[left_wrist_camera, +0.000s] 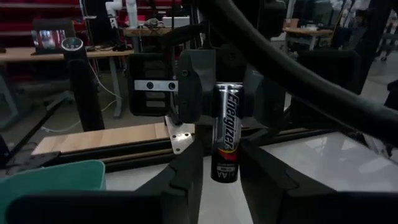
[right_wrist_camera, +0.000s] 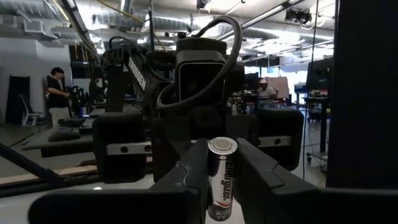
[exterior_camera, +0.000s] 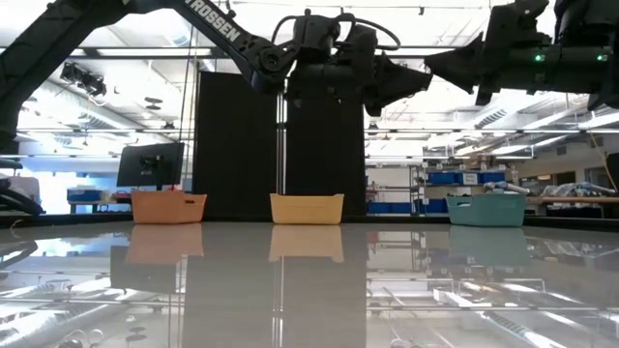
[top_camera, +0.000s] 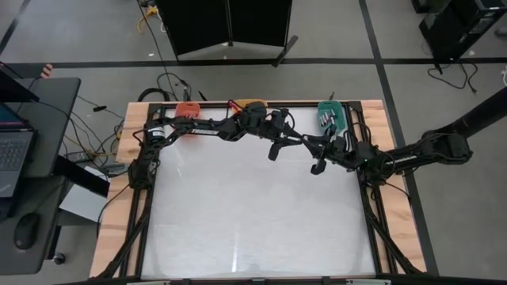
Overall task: Sort batteries
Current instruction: Put the black battery into the green bin
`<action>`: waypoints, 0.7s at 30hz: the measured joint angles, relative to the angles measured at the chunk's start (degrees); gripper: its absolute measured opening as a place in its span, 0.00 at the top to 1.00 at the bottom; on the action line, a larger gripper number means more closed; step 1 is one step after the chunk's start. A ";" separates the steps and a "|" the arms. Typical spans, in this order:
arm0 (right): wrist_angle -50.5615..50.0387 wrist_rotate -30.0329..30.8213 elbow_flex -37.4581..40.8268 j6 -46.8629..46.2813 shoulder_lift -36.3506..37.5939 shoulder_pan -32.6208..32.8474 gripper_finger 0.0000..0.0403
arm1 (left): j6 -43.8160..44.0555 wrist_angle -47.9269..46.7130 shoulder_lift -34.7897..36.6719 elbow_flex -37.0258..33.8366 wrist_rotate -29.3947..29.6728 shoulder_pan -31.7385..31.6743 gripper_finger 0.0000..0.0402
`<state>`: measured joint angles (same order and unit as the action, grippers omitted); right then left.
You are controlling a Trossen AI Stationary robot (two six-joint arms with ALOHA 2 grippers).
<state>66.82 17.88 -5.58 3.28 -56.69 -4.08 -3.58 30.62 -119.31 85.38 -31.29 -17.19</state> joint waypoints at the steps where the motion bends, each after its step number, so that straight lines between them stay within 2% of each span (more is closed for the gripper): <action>1: 0.16 0.01 0.00 0.07 0.00 -0.02 0.84 | -0.79 -0.19 0.00 0.00 -0.04 0.00 0.75; 6: 1.06 0.03 0.00 1.47 -0.09 -0.01 0.84 | -5.03 -1.67 0.40 -0.79 0.81 0.00 0.84; 9: 0.58 0.03 0.02 1.47 -0.11 -0.02 0.84 | -5.54 -0.14 1.20 -2.83 3.33 0.11 0.87; 16: -0.03 -0.66 -0.20 1.30 -0.59 -0.26 0.84 | -8.68 6.02 8.47 -12.93 10.31 0.56 0.88; 21: 1.44 0.11 -0.25 1.47 -0.38 -0.27 0.84 | -9.77 5.79 15.14 -22.33 14.25 0.07 0.90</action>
<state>68.26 17.99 -5.84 4.75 -57.06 -4.35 -13.36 36.42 -104.16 63.05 -17.05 -17.12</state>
